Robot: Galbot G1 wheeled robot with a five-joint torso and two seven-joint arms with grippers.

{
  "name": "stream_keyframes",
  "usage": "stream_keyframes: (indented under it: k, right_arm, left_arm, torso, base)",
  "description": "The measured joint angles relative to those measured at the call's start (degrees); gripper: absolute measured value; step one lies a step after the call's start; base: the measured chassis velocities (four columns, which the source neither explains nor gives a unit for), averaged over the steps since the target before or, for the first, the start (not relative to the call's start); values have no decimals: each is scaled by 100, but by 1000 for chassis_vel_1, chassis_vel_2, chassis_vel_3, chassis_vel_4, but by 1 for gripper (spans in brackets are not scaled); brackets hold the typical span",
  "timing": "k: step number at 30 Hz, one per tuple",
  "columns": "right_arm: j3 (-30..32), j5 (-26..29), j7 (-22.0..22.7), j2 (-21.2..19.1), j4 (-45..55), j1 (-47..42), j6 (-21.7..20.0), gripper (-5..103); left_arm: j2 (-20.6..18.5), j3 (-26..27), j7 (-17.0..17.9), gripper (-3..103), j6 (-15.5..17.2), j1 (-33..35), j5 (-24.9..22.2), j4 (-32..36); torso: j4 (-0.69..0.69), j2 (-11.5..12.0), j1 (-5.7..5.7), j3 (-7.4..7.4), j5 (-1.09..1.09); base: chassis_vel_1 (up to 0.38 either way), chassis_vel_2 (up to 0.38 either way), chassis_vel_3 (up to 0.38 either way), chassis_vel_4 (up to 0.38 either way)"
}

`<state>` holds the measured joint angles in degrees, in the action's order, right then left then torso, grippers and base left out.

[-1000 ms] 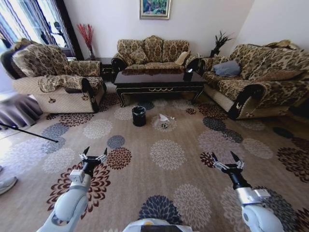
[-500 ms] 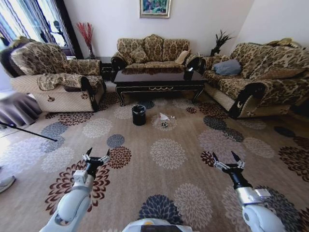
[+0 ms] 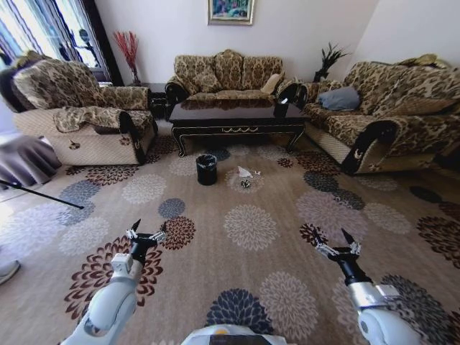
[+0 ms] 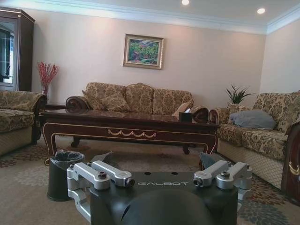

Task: Move to the front of the table and pick up the trash from the floor, then place it into the trash bin.

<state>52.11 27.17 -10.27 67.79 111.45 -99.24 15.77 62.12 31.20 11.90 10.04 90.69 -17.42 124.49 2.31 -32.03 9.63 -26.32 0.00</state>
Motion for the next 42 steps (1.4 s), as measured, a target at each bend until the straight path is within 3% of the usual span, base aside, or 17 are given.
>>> stream_keyframes:
  k: [42]
  right_arm:
    - [47, 15, -4, 47, 100, -173, 55, 100]
  left_arm:
    - [60, -24, 34, 100, -39, 97, 99, -82]
  torso:
    - [0, 995, -368, 626, 0]
  base:
    - [0, 0, 0, 0]
